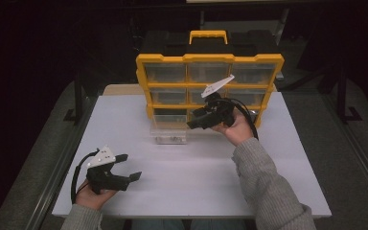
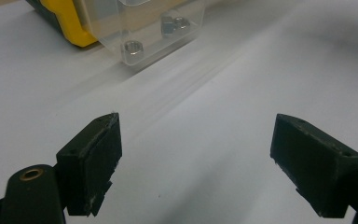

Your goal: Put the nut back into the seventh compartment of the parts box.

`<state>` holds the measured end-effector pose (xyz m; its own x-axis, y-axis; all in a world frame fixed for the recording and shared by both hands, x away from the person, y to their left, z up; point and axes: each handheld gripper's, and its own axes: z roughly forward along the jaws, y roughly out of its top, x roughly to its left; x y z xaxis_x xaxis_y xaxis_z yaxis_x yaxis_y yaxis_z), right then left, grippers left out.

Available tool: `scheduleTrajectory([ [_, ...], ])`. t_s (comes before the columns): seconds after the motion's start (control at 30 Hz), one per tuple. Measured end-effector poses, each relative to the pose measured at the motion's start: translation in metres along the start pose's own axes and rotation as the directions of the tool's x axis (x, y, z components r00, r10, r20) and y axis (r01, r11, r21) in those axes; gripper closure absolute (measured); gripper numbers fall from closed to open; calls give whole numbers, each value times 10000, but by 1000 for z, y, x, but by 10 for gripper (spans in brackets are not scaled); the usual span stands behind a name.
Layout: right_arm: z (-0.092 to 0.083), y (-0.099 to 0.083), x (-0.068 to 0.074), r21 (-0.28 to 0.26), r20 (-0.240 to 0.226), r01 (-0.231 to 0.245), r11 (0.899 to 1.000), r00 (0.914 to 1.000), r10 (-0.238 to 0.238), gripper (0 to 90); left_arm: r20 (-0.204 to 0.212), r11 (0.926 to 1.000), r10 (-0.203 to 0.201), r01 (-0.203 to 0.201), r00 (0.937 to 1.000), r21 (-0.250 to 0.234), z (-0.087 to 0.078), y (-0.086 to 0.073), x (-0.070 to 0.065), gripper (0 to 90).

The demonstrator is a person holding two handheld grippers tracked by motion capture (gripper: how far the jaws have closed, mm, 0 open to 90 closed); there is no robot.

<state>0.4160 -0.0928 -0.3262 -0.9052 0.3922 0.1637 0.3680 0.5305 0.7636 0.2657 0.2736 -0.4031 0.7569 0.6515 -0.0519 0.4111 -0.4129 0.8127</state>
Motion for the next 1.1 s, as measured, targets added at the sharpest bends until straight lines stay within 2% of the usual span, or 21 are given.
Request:
scheduleTrajectory([
  [0.07, -4, -6, 0, -110, 43, -23, 9999, 10000, 23, 355, -25, 9999, 129, -129, 9999, -43, -1, 0, 0, 163],
  [0.1, -7, -8, 2, -156, 98, -196, 9997, 9998, 198, 346, -16, 9999, 85, -86, 10000, -80, -1, 1, 0, 163],
  [0.23, -16, -17, 3, -394, 133, -240, 9989, 9996, 245, 330, 43, 9998, -113, 114, 9999, -164, 0, 0, 0, 162],
  [0.6, -40, -42, 5, -854, 713, -425, 9954, 9963, 486, 285, 36, 9998, -42, 43, 10000, -199, -1, 0, 1, 159],
  [0.8, -47, -54, 5, -959, 923, -596, 9936, 9934, 685, 258, 49, 9993, -116, 117, 9999, -356, 0, 0, -1, 158],
  [0.93, -46, -64, 7, -798, 1180, -625, 9948, 9904, 717, 225, 64, 9995, -73, 75, 10000, -309, 0, 0, -1, 155],
  [1.1, -45, -77, 7, -821, 1274, -792, 9935, 9878, 893, 209, 54, 9997, -60, 61, 10000, -249, -1, 0, 0, 154],
])
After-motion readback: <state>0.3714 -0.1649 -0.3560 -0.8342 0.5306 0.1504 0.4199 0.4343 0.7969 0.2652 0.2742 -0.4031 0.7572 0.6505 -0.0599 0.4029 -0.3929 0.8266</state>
